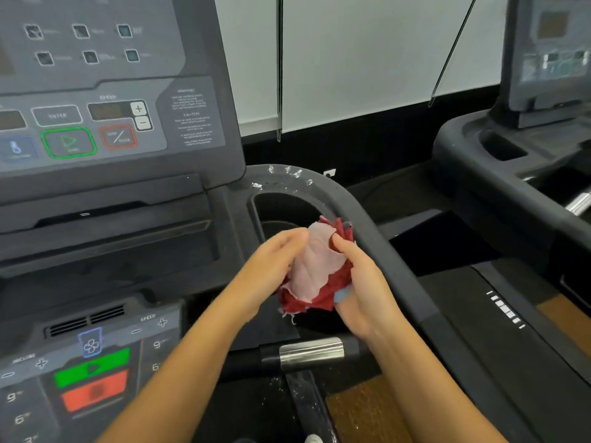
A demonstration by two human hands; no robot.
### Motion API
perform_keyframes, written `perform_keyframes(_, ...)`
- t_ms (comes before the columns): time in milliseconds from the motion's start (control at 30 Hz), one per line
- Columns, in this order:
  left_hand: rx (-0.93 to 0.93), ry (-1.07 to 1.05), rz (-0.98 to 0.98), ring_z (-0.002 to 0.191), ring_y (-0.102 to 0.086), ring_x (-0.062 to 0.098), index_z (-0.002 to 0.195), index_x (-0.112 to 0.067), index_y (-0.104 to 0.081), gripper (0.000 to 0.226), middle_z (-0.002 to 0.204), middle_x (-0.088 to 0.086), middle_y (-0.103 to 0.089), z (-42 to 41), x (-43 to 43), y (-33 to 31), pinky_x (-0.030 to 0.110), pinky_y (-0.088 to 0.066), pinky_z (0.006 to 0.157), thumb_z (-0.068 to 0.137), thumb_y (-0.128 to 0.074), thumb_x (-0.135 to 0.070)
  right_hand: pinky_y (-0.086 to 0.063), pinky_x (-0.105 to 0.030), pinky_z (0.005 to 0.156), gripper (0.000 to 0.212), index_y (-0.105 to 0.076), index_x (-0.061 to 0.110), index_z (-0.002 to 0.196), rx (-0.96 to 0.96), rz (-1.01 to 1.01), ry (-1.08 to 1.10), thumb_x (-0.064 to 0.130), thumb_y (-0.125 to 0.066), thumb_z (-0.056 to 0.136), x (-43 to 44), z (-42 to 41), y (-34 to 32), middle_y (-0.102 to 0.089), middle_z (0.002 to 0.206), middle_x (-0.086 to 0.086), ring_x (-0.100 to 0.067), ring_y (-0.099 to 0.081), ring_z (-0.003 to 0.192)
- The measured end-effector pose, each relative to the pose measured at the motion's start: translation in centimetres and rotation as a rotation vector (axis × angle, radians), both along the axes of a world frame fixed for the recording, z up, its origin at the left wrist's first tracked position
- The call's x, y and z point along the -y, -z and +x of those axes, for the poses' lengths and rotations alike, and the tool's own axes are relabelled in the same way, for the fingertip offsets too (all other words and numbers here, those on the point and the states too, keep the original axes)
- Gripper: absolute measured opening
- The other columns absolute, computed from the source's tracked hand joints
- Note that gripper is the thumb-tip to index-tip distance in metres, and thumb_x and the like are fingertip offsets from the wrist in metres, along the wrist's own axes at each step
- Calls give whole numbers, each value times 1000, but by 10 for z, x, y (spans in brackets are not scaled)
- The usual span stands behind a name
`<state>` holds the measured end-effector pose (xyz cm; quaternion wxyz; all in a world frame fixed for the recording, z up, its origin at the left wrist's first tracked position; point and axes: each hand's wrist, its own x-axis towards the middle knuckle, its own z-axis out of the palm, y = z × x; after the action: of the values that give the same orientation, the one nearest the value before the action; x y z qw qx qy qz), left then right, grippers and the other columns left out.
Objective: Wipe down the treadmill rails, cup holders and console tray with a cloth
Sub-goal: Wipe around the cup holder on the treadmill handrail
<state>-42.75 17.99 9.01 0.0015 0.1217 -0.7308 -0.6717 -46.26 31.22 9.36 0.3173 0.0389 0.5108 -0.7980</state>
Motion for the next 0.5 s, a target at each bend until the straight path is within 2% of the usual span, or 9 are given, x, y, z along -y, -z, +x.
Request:
perform_keyframes(67, -47, 81, -34, 107, -60, 5, 123, -47, -49, 39, 127, -10, -54, -2, -20, 5, 26, -51, 90, 86, -47, -59, -46, -43, 98, 51, -55, 11, 128, -58, -70, -136, 46, -36, 96, -7, -2, -3, -64, 121, -11, -24, -60, 114)
perform_keyframes(133, -47, 42, -92, 116, -49, 7, 134, -55, -30, 62, 137, -12, -35, -4, -33, 11, 31, -45, 97, 75, -48, -68, -43, -42, 100, 69, -45, 10, 137, -61, -117, -244, 60, -30, 92, -11, -7, -1, -55, 133, -15, -27, -50, 126)
perform_keyframes(200, -79, -24, -52, 120, -35, -2, 138, -57, -19, 69, 137, -20, -27, -6, -43, 13, 27, -36, 99, 75, -47, -62, -40, -43, 104, 82, -38, 10, 142, -63, -129, -315, 70, -30, 87, -15, -15, 2, -49, 139, -14, -28, -44, 131)
perform_keyframes(267, -135, -63, 11, 115, -33, -15, 138, -55, -20, 62, 132, -30, -30, -9, -49, 13, 21, -33, 100, 82, -46, -54, -34, -49, 110, 90, -35, 11, 144, -73, -126, -377, 75, -30, 82, -19, -24, 3, -48, 140, -13, -26, -45, 130)
perform_keyframes(333, -149, -119, 47, 107, -37, -22, 137, -51, -29, 52, 126, -34, -36, -10, -49, 11, 12, -35, 92, 87, -44, -49, -35, -49, 109, 89, -39, 10, 142, -87, -119, -425, 76, -26, 83, -23, -34, 2, -49, 140, -13, -25, -47, 129)
perform_keyframes(367, -141, -156, 98, 110, -41, -18, 134, -48, -36, 47, 127, -30, -41, -11, -47, 10, 11, -38, 88, 87, -43, -49, -38, -46, 107, 86, -41, 11, 140, -99, -107, -445, 73, -24, 84, -25, -40, 1, -50, 139, -12, -24, -49, 128)
perform_keyframes(433, -78, -207, 313, 121, -47, 2, 128, -38, -45, 48, 130, -12, -51, -15, -41, 12, 21, -42, 95, 84, -45, -56, -44, -41, 102, 74, -49, 12, 134, -156, -32, -462, 65, -25, 88, -26, -50, -2, -56, 133, -9, -23, -55, 121)
perform_keyframes(500, -40, -272, 567, 125, -49, 19, 133, -25, -47, 70, 133, 3, -53, -16, -32, 13, 40, -37, 106, 77, -45, -67, -50, -37, 95, 52, -56, 16, 126, -281, 115, -442, 51, -32, 96, -25, -61, -1, -64, 122, -7, -21, -64, 108)
